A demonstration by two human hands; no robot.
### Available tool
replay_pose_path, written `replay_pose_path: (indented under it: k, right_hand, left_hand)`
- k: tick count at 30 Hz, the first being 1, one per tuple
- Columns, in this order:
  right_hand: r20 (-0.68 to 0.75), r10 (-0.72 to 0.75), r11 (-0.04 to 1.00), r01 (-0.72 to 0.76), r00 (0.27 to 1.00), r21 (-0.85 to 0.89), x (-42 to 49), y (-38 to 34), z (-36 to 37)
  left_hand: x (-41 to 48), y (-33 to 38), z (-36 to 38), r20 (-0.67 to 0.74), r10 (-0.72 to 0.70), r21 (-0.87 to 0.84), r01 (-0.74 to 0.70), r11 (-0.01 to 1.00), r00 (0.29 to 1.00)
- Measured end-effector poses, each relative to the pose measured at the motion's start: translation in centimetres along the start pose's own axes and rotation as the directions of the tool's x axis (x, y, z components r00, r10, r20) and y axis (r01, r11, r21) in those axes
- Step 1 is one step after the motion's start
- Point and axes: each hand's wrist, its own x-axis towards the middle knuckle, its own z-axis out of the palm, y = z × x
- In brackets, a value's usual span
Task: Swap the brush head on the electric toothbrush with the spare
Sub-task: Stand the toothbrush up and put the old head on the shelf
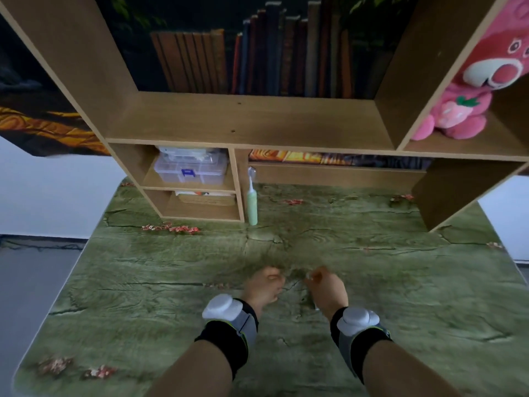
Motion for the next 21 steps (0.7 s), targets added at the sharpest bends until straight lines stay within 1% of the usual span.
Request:
replay_pose_path:
  k: [3,5,11,16,19,21]
  right_hand:
    - [0.014,0.052,0.998,-0.052,0.999,-0.027,-0.7,2.3,0.5]
    - [0.044,0.064,0.996,-0.061,0.997,-0.064,-0.9,3.2,0.9]
    - [0.070,0.083,0.983,-0.070,0.994,-0.169,-1.0,3.8,1.6]
    - [0.093,0.086,0.982,-0.068,0.992,-0.179,-1.0,3.3,1.4]
    - [0.100,0.059,0.984,-0.041,0.993,-0.174,-1.2,2.9,1.2]
    - [0.093,0.049,0.990,-0.036,0.994,-0.135,-1.5,2.5,0.8]
  left_hand:
    - [0.0,-1.7,0.6,-0.019,-0.031,0.001,0.031,1.000,0.999]
    - [-0.1,-2.4,1.0,-0.062,-0.042,-0.021,0.041,0.999,0.997]
    - [0.5,-3.7,2.2,-0.092,-0.056,-0.059,0.050,0.997,0.994]
    - [0.8,-3.8,2.4,-0.112,-0.064,-0.060,0.057,0.997,0.992]
    - [0.8,-3.5,2.1,-0.120,-0.035,-0.033,0.031,0.999,0.992]
    - [0.6,-2.9,1.8,-0.122,-0.009,-0.012,0.007,1.000,0.992]
